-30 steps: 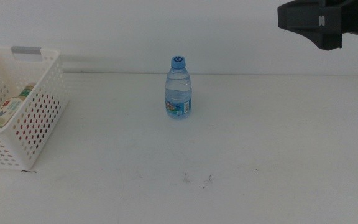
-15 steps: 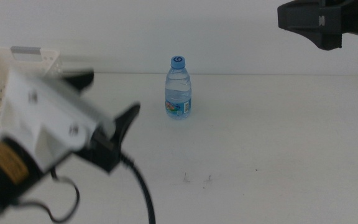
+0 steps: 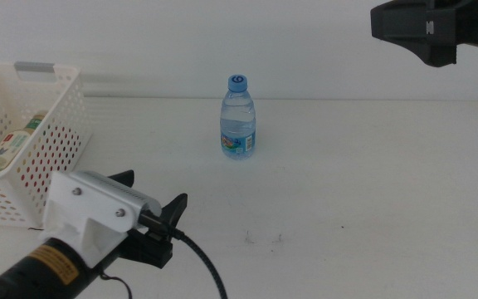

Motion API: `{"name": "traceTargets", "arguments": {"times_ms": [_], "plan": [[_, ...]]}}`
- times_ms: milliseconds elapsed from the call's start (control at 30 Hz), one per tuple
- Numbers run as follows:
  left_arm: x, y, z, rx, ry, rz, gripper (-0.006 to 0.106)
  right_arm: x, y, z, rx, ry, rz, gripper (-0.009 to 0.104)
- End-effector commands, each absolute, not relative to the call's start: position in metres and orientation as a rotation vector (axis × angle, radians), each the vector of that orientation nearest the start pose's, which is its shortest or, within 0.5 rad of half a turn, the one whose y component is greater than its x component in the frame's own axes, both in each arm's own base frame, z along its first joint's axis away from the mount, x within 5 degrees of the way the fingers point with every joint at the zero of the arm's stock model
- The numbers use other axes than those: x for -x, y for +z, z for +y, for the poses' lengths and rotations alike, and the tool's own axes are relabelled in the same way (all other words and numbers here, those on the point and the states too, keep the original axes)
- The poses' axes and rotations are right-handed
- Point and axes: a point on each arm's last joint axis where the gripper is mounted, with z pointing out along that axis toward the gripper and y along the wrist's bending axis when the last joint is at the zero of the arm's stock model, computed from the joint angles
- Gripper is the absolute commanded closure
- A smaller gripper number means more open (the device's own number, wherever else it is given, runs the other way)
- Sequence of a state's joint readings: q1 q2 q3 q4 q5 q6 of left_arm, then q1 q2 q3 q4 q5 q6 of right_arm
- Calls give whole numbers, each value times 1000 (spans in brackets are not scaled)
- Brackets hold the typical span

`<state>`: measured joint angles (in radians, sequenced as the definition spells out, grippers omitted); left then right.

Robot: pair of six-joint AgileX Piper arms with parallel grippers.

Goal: Use arms to grab the bottles and put them into the dustbin to the left of the table.

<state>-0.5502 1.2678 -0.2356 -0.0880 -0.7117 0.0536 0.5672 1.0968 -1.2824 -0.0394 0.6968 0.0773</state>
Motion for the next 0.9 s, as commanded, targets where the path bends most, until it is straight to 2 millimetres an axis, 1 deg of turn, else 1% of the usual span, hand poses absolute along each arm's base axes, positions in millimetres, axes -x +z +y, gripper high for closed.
{"name": "traceTargets", "arguments": {"times_ms": [0,100,167,267,500,633,733,867], "plan": [[-183,185,-105,-396,-360,1759,7,-189,446,118,509,363,1931,7],[-193,177,-111,-388,-356,1739,7,-189,446,118,509,363,1931,7],[-203,171,-117,-392,-349,1741,7,-189,446,118,509,363,1931,7],[-227,166,-129,-387,-350,1702,7,-189,446,118,509,363,1931,7],[-291,146,-165,-371,-344,1685,7,-189,446,118,509,363,1931,7],[-322,136,-180,-343,-341,1663,7,-189,446,118,509,363,1931,7],[-341,127,-186,-340,-335,1658,7,-189,446,118,509,363,1931,7],[-361,116,-190,-345,-330,1673,7,-189,446,118,509,363,1931,7]]}}
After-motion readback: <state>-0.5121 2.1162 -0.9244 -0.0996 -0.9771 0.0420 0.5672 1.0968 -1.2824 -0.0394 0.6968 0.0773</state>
